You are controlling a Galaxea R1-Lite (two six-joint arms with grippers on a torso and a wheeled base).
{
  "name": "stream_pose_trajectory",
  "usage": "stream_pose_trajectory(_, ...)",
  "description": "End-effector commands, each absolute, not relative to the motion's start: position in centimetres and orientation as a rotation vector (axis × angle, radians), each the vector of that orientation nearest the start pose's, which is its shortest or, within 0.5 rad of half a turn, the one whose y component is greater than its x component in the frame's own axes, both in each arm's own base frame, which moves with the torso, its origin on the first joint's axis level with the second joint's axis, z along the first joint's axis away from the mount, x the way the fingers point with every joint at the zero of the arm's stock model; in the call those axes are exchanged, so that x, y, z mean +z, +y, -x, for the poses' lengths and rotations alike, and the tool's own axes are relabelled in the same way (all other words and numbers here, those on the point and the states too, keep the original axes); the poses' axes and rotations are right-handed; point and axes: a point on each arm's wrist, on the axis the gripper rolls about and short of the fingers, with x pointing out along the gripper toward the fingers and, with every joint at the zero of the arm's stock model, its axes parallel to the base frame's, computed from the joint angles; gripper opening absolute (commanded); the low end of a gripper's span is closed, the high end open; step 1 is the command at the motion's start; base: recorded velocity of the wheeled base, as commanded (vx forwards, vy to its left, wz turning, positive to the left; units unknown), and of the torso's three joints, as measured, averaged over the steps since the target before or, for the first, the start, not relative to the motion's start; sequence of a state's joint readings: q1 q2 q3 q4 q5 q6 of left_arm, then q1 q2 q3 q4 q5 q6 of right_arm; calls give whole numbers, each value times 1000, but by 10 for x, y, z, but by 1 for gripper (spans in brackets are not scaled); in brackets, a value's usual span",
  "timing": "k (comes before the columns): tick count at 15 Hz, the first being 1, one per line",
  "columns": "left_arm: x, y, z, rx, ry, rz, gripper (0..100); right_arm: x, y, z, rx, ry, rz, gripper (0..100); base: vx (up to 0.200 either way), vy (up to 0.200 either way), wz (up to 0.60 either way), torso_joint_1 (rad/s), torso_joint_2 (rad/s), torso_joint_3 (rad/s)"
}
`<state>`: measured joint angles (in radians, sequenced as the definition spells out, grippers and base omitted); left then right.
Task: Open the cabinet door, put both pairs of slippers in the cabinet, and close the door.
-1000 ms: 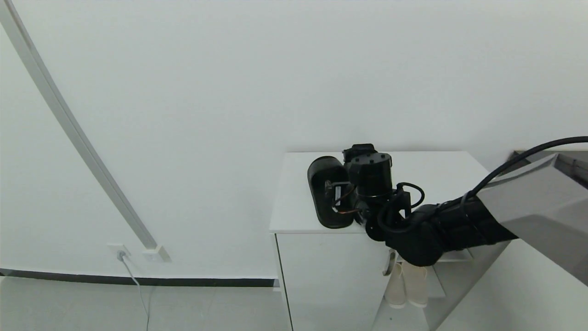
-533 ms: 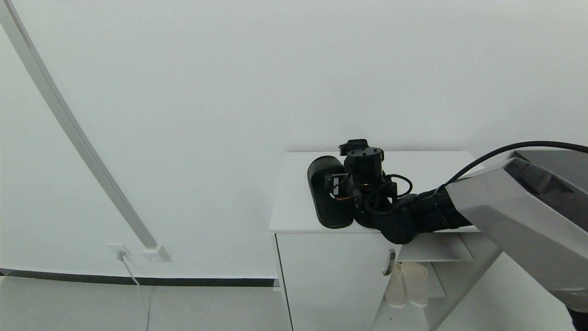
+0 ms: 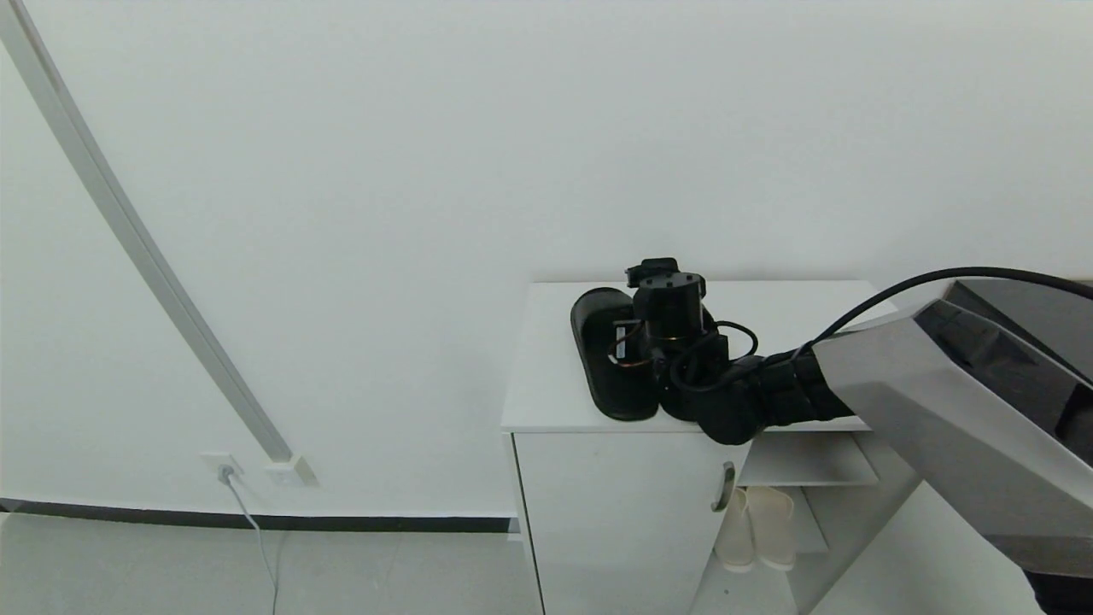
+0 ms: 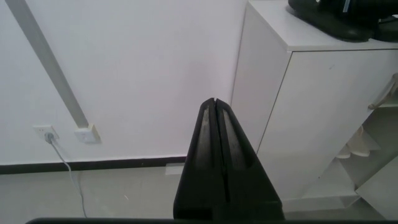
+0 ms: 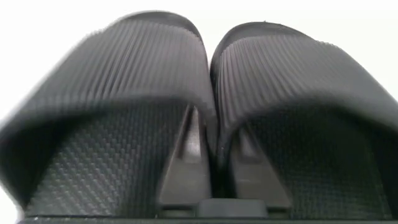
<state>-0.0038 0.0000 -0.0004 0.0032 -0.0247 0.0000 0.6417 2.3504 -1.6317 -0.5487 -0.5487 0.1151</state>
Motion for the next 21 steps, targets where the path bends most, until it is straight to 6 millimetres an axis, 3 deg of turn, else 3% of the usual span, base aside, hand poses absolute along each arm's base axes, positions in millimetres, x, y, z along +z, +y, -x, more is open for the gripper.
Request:
stream_pose_trajectory(1,75,0,23,-29,5,0,0,139,284,-399,85,146,-19,0,0,0,0,0,0,0)
stream_pose_trajectory(3,75,0,23,-28,5,0,0,150,283,-393,91,131,-29,0,0,0,0,0,0,0)
stream_pose_trajectory(6,75,0,23,-28,5,0,0,181,275,-367,126,107,-46,0,0,0,0,0,0,0)
stream_pose_trajectory(9,76,0,23,-28,3,-2,0,205,249,-302,227,134,-34,0,0,0,0,0,0,0)
stream_pose_trajectory(13,75,0,23,-28,5,-3,0,207,211,-221,341,145,-24,0,0,0,0,0,0,0)
stream_pose_trajectory(15,75,0,23,-28,5,-3,0,206,202,-190,400,157,-16,0,0,0,0,0,0,0)
stream_pose_trajectory(21,75,0,23,-28,5,0,0,196,206,-189,405,185,4,0,0,0,0,0,0,0)
